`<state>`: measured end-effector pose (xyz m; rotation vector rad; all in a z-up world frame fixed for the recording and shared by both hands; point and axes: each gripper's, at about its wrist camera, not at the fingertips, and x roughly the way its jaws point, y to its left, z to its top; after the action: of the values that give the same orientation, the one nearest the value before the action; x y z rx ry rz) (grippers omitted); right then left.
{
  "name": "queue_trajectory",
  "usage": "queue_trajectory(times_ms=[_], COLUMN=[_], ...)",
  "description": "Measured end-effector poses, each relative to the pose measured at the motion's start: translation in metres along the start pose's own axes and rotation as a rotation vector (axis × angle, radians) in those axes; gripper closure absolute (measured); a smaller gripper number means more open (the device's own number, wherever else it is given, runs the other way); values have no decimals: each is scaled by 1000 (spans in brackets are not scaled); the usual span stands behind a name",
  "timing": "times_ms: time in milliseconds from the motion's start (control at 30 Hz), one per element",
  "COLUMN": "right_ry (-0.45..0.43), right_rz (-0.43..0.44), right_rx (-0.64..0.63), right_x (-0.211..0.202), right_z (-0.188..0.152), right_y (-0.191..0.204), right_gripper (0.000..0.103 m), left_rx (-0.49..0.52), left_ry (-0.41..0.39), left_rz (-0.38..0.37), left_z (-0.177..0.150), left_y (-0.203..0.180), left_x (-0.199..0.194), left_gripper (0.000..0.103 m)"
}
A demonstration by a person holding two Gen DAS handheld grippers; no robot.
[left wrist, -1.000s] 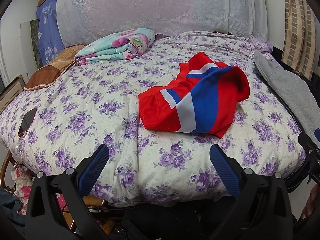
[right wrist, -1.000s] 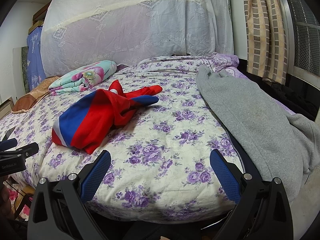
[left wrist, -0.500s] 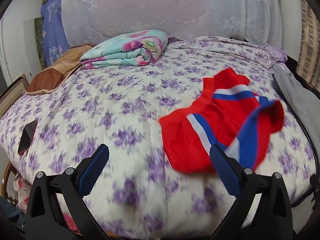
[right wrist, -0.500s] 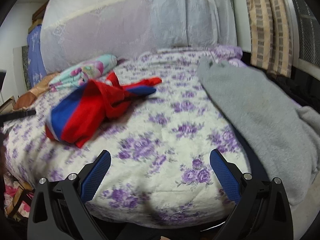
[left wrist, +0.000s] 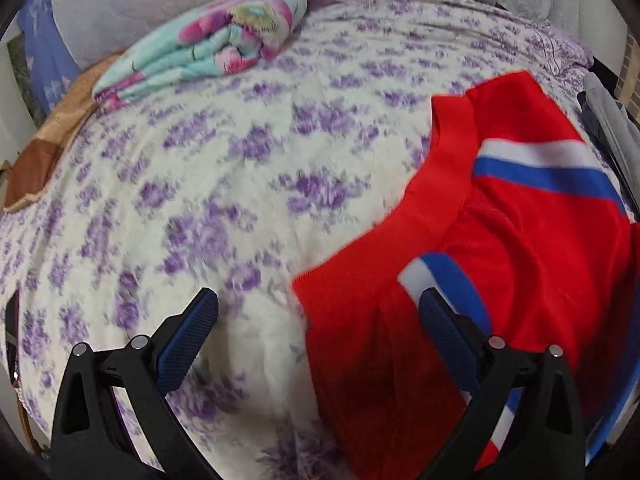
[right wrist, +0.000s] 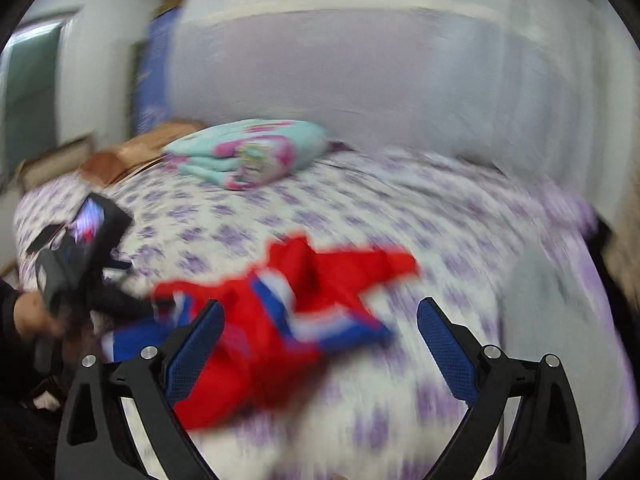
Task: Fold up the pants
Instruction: 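Grasp the red garment's edge with the left tool while the right tool grasps a red leg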
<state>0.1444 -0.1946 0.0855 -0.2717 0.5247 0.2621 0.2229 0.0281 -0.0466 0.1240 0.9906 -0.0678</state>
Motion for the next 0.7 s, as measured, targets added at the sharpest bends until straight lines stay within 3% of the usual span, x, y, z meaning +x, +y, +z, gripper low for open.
queue_trajectory(times_ms=[133, 233, 300, 333, 367, 400, 433, 533, 600, 667, 700], right_ry=[146, 246, 351, 403, 456, 475, 470, 420, 387, 314, 283], right_rz=[101, 71, 45, 40, 37, 31, 29, 66, 99, 143, 162], right_rx=[-274, -361, -402, -413, -428, -439, -453, -422, -381, -357, -350], right_x=[98, 160, 208, 222, 236, 240, 239, 223, 212, 193, 185], right_z=[60, 68, 62, 55, 46, 41, 37, 38, 47, 55, 59], right_y=[39, 56, 60, 60, 60, 60, 60, 51, 37, 27, 25], right_gripper=[6, 9, 33, 70, 87, 87, 89, 92, 93, 94, 94], left_rx=[-61, -59, -57, -56, -50, -37, -26, -90, -132, -147, -152], left_ry=[37, 45, 59, 68, 78, 72, 67, 54, 25, -1, -7], left_rz=[-87, -127, -193, -246, -277, -264, -259, -273, -281, -284, -301], left_z=[-9, -6, -5, -5, -6, -6, -7, -8, -8, -8, -9], left_y=[9, 2, -5, -8, -13, -16, -18, -7, 3, 10, 13], left_x=[6, 12, 14, 14, 13, 12, 11, 8, 0, -9, -13], left_gripper=[4, 5, 6, 7, 8, 10, 10, 31, 57, 68, 69])
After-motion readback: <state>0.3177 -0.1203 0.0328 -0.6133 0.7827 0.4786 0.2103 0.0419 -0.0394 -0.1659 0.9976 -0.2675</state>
